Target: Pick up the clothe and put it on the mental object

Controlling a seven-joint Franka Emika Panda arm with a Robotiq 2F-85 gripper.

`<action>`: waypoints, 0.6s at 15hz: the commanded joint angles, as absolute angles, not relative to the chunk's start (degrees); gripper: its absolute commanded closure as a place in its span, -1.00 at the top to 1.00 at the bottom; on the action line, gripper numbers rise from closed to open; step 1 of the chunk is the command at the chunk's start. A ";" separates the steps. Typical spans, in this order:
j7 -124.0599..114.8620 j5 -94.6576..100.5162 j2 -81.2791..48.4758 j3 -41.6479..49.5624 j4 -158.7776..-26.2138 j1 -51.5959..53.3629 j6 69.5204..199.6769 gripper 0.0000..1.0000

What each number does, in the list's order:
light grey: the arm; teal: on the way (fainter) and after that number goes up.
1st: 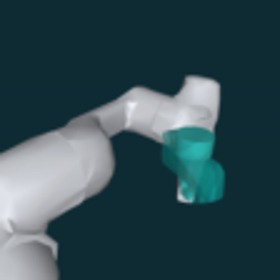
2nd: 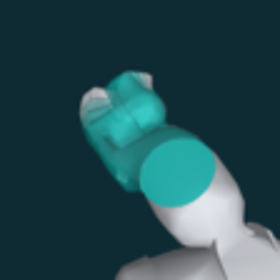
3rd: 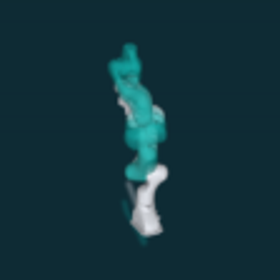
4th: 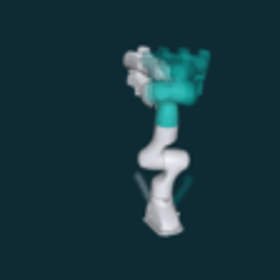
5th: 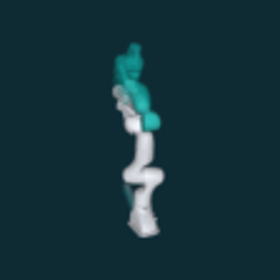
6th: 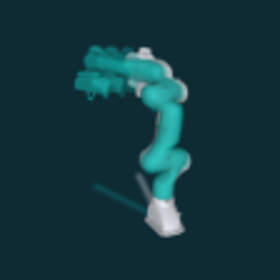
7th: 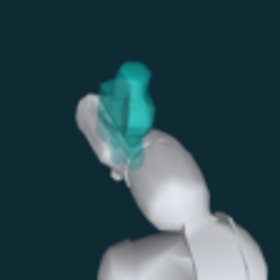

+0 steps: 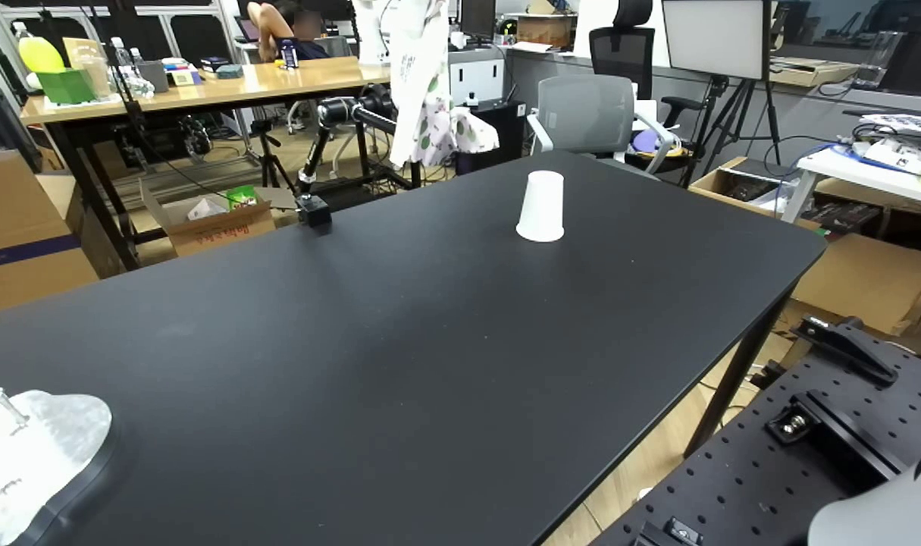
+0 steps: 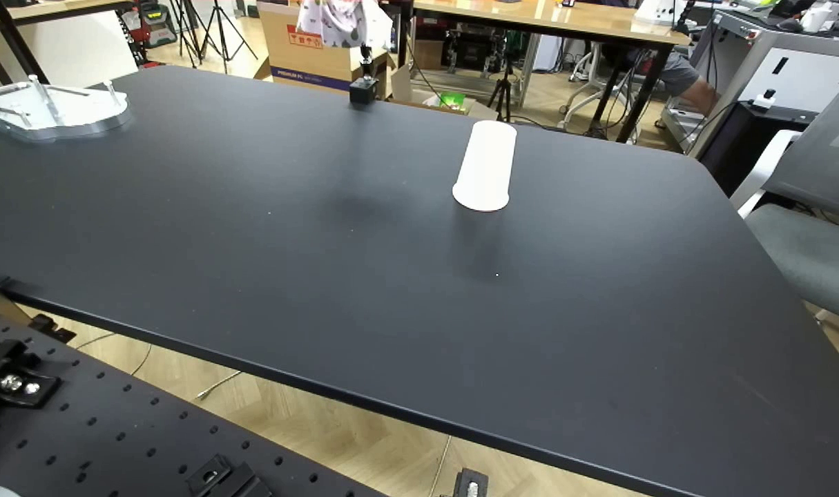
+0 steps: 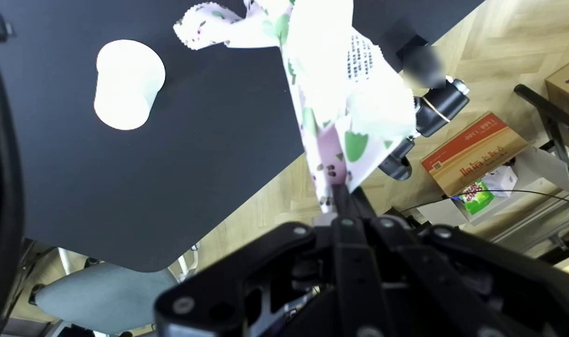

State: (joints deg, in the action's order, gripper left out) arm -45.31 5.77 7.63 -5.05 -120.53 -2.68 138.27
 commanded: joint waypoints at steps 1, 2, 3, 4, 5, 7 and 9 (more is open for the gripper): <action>-48.95 6.10 4.41 -4.60 -119.04 -2.43 139.28 -1.00; -49.31 6.28 3.51 -4.54 -118.95 -2.26 139.56 -1.00; -49.52 6.24 2.56 -4.44 -118.84 -2.07 139.93 -1.00; -49.65 6.20 1.69 -4.30 -118.76 -1.89 140.35 -1.00; -49.85 6.09 0.67 -4.11 -118.66 -1.73 140.64 -1.00; -49.76 5.49 -0.96 -3.59 -118.64 -1.47 141.36 -1.00; -49.29 4.33 -2.10 -2.87 -119.18 -1.41 141.92 -1.00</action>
State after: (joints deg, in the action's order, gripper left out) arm -47.66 5.38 -0.04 -4.47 -120.49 -2.35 141.79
